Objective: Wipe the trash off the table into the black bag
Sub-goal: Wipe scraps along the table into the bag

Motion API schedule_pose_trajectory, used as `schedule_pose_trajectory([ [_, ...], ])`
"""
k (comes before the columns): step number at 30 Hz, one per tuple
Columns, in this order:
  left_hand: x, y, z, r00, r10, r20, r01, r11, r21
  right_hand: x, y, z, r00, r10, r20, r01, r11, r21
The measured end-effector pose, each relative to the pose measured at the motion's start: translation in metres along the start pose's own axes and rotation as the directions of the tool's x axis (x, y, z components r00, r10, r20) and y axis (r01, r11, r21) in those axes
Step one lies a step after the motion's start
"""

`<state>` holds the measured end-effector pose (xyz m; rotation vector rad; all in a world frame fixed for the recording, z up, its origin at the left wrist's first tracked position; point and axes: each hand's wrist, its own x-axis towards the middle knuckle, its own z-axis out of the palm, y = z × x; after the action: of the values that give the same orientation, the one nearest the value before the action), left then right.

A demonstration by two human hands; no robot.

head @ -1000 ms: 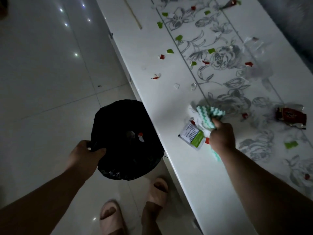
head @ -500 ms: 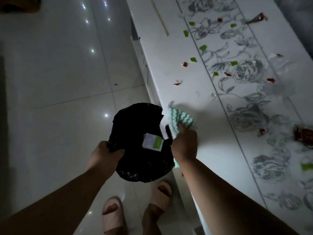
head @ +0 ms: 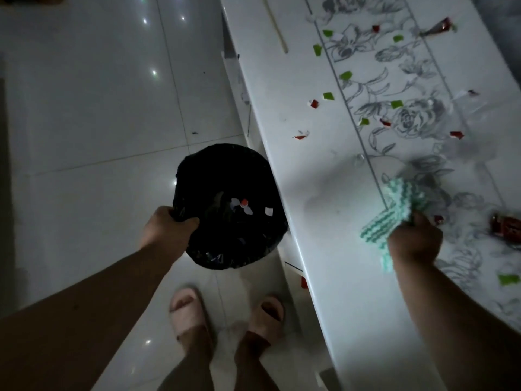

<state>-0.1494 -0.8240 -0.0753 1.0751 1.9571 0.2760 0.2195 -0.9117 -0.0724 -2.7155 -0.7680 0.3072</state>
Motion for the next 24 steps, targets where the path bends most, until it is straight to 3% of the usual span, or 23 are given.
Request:
schedule_pose_trajectory([
  [2, 0.014, 0.007, -0.002, 1.000, 0.008, -0.011, -0.008, 1.000, -0.004, 0.018, 0.011, 0.003, 0.977, 0.152, 0.146, -0.155, 0.988, 0.006],
  [4, 0.031, 0.011, -0.002, 0.999, 0.026, -0.026, -0.026, 1.000, 0.016, 0.031, 0.009, 0.011, 0.958, 0.182, 0.220, -0.183, 0.983, -0.015],
  [9, 0.068, 0.022, -0.006, 0.997, 0.073, -0.018, -0.072, 0.996, 0.056, 0.053, -0.034, 0.042, 0.990, 0.094, 0.107, -0.070, 0.976, -0.204],
  [16, 0.107, 0.037, -0.017, 0.995, 0.071, 0.065, -0.075, 0.995, 0.059, 0.074, -0.077, 0.051, 0.961, 0.254, 0.106, -0.241, 0.963, -0.123],
  [20, 0.119, 0.041, -0.022, 0.995, 0.072, 0.070, -0.076, 0.996, 0.052, 0.070, -0.102, 0.059, 0.965, 0.177, 0.192, -0.178, 0.984, -0.012],
  [24, 0.129, 0.046, -0.023, 0.994, 0.088, 0.070, -0.090, 0.996, 0.023, 0.070, -0.135, 0.081, 0.975, 0.056, 0.215, -0.046, 0.998, -0.052],
])
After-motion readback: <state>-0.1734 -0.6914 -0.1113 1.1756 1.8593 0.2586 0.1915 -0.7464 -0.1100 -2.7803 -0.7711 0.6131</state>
